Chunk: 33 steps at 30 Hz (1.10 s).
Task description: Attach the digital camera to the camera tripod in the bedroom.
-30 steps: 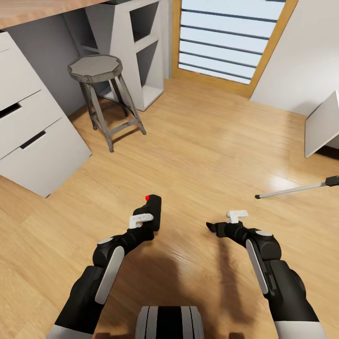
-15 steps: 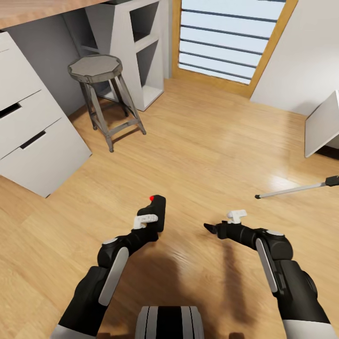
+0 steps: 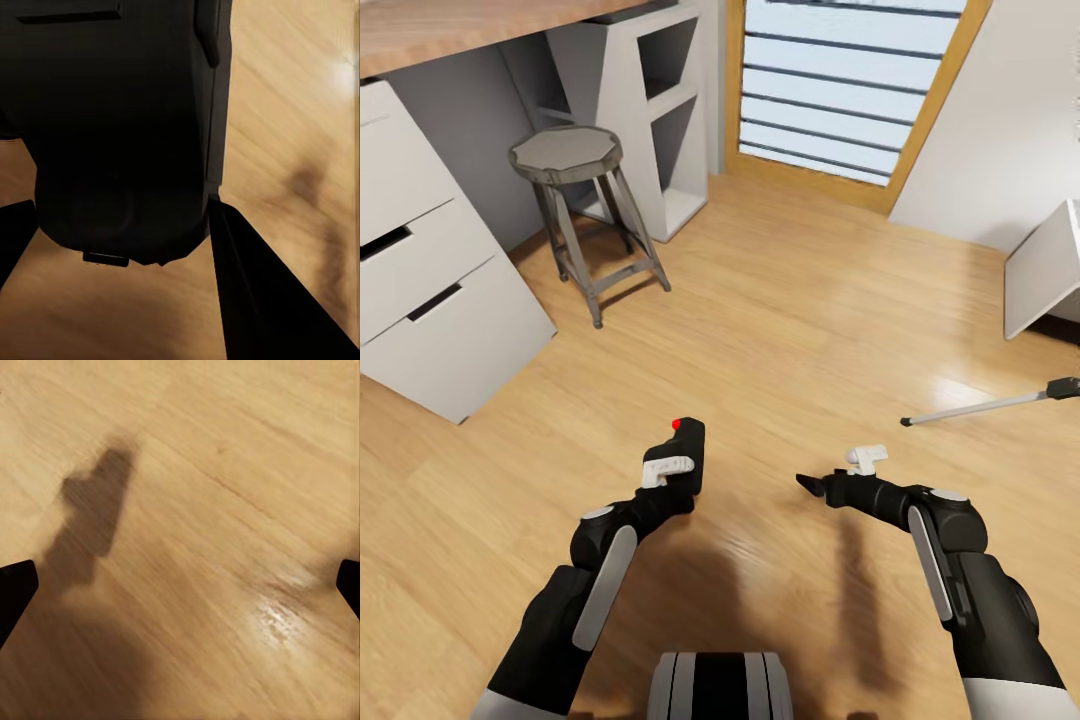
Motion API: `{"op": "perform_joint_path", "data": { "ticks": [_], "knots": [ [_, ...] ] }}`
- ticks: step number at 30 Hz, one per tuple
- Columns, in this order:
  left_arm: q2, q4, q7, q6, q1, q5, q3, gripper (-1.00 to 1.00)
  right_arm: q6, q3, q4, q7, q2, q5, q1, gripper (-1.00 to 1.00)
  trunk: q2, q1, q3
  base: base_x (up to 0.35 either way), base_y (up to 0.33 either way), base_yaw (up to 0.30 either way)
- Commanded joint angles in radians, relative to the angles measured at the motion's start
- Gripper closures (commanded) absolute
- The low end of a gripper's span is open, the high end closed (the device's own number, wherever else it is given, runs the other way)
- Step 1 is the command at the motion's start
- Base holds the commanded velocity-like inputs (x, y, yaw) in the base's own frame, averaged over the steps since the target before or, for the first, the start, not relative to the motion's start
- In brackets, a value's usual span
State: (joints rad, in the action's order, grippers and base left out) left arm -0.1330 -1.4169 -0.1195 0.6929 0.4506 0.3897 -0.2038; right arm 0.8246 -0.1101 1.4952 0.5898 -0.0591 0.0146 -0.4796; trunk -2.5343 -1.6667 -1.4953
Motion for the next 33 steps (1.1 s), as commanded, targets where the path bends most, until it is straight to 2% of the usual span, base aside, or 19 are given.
{"op": "perform_joint_path", "data": {
  "ticks": [1, 33],
  "knots": [
    [0.0, -0.001, -0.009, 0.005, 0.0, 0.008, -0.001, 1.0, 0.005, -0.001, 0.001, 0.005, 0.0, 0.002, -0.001, -1.0, 0.0, 0.001, 0.003, 0.0, 0.0, 0.0],
    [0.003, 0.009, -0.007, 0.003, 0.0, 0.014, 0.0, 1.0, 0.005, -0.002, -0.012, 0.001, 0.001, 0.002, -0.001, -1.0, 0.007, 0.015, 0.127, 0.0, 0.0, 0.0]
  ]
}}
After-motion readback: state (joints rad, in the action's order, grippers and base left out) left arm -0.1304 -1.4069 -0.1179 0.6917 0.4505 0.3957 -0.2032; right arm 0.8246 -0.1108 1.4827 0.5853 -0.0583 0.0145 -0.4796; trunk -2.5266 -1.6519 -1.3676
